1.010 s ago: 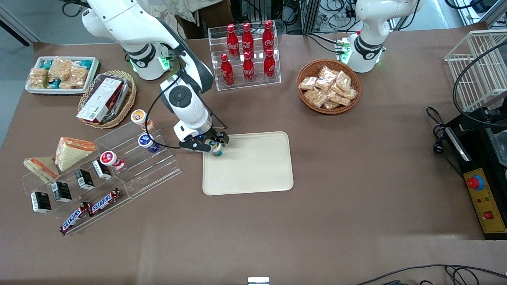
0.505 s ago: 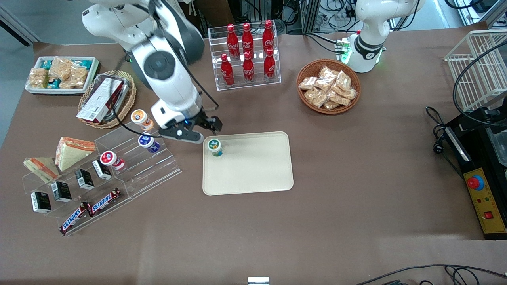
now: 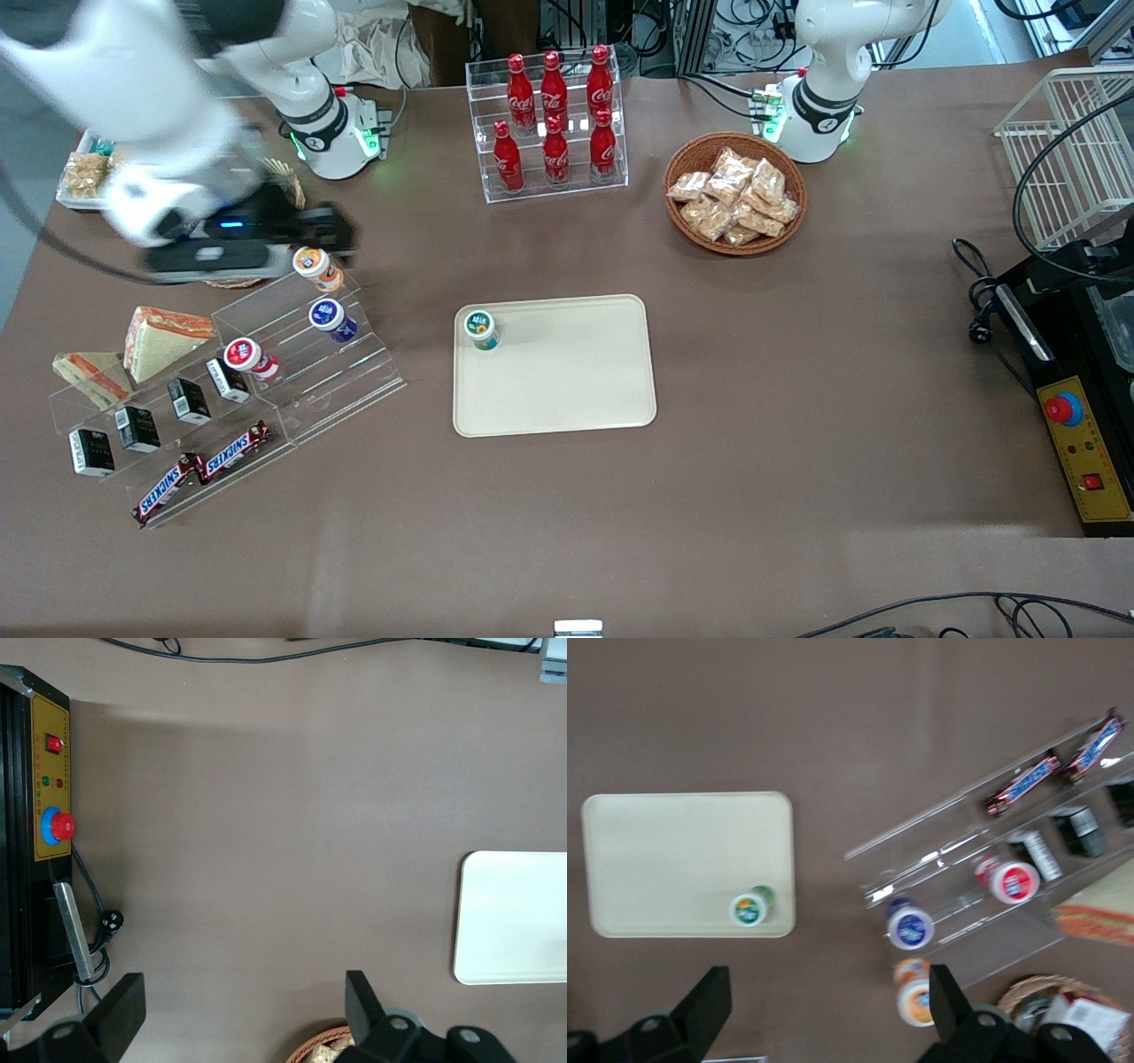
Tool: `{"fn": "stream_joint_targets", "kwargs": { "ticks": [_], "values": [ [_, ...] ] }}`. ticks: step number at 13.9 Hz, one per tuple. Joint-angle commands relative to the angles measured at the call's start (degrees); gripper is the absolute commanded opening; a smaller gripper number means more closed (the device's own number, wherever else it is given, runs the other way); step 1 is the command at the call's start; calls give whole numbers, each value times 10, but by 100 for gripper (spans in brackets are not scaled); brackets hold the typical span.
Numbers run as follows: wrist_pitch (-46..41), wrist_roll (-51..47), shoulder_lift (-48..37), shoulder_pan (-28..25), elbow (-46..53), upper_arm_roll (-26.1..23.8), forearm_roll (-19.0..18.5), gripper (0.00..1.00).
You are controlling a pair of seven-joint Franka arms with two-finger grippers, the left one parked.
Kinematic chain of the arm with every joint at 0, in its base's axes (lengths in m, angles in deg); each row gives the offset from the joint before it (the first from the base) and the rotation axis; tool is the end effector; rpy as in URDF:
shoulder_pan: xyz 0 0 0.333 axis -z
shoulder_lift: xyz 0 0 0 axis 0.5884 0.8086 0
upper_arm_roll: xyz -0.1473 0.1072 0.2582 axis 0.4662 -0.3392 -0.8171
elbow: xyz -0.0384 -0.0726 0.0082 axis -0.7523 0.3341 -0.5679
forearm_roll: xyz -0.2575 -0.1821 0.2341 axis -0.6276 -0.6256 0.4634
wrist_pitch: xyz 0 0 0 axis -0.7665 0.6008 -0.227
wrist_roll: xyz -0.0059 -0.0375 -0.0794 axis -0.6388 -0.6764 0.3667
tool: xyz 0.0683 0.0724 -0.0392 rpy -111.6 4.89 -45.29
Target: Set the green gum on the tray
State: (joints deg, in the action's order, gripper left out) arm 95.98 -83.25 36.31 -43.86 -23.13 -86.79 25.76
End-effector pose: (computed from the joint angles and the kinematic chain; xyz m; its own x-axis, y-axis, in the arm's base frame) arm 0.5425 0.1415 0.6479 0.9985 0.0331 0.0440 0.0343 -0.9991 -0.0255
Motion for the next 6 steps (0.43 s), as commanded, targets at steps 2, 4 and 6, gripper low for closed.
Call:
{"fn": "stream_joint_targets", "kwargs": {
  "ticks": [2, 4, 6],
  "values": [
    [-4, 151, -24, 38, -38, 92, 0, 100],
    [-4, 182, -18, 33, -33, 133, 5, 100],
    [-3, 190, -15, 38, -30, 136, 7, 99]
  ]
}}
